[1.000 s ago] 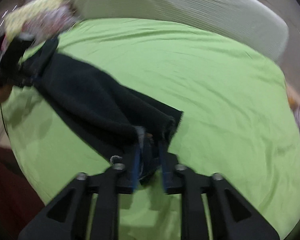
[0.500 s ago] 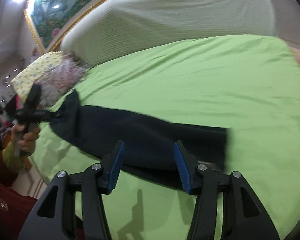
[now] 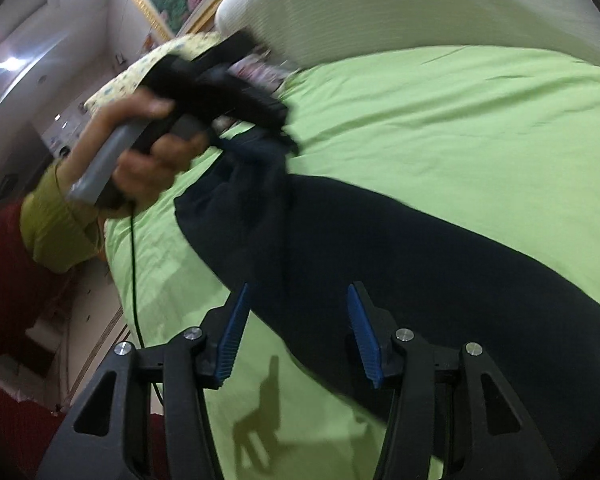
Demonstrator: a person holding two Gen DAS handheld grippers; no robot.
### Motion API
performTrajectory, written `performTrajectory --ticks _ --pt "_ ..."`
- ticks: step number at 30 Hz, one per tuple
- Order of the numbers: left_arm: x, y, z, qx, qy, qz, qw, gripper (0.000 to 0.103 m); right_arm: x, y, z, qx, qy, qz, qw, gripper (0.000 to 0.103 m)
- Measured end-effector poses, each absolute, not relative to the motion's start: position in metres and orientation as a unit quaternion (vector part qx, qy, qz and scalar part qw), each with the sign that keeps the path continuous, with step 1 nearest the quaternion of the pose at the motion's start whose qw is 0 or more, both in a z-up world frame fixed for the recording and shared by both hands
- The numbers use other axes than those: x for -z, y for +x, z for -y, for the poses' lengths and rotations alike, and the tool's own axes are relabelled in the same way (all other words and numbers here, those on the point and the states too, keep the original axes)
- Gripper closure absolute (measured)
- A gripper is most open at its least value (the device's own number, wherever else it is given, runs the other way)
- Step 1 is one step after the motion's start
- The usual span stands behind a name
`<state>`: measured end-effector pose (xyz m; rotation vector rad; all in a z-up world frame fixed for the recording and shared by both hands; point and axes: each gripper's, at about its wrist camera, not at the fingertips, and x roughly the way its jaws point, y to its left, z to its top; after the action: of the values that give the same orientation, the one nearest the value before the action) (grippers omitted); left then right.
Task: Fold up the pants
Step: 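Carry the waistband over toward the leg cuffs with both grippers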
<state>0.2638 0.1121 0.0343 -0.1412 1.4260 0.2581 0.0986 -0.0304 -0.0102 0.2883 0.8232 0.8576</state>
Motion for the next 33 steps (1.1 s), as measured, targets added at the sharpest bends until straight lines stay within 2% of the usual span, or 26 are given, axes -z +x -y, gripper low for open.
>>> performTrajectory --ticks 3,4,5,6,7,8,9,11,20,25,33 --pt "-0.021 0.279 -0.108 -0.128 -0.033 -0.668 0.732 0.035 0.016 0.111 0.0 -0.421 0.124 -0.401 0.804 0.051" --pt "-0.018 0.281 -0.108 -0.13 -0.025 -0.67 0.731 0.048 0.02 0.114 -0.008 -0.427 0.122 -0.407 0.798 0.051" --pt "-0.016 0.281 -0.109 -0.134 -0.018 -0.667 0.733 0.072 0.023 0.116 -0.014 -0.428 0.116 -0.413 0.795 0.051" --pt "-0.014 0.28 -0.111 -0.132 -0.019 -0.665 0.735 0.084 0.026 0.117 -0.022 -0.424 0.108 -0.42 0.796 0.051" --pt "-0.013 0.278 -0.113 -0.127 -0.028 -0.662 0.738 0.088 0.03 0.12 -0.029 -0.416 0.096 -0.425 0.798 0.053" --pt "-0.015 0.274 -0.116 -0.123 -0.039 -0.653 0.746 0.092 0.033 0.121 -0.034 -0.41 0.088 -0.428 0.801 0.069" --pt "-0.019 0.27 -0.119 -0.12 -0.048 -0.644 0.754 0.095 0.035 0.122 -0.036 -0.402 0.079 -0.431 0.804 0.091" --pt "-0.03 0.253 -0.128 -0.108 -0.078 -0.618 0.775 0.098 0.035 0.122 -0.034 -0.4 0.081 -0.425 0.808 0.096" --pt "-0.068 0.142 -0.179 -0.076 -0.234 -0.475 0.845 0.099 -0.007 0.109 -0.023 -0.392 0.042 -0.37 0.841 0.097" --pt "-0.056 0.091 -0.202 -0.069 -0.28 -0.423 0.859 0.099 -0.006 0.09 -0.052 -0.384 -0.038 -0.363 0.848 0.097" --pt "-0.023 0.058 -0.239 -0.058 -0.337 -0.411 0.845 0.098 0.007 0.076 -0.065 -0.369 -0.088 -0.371 0.847 0.097"
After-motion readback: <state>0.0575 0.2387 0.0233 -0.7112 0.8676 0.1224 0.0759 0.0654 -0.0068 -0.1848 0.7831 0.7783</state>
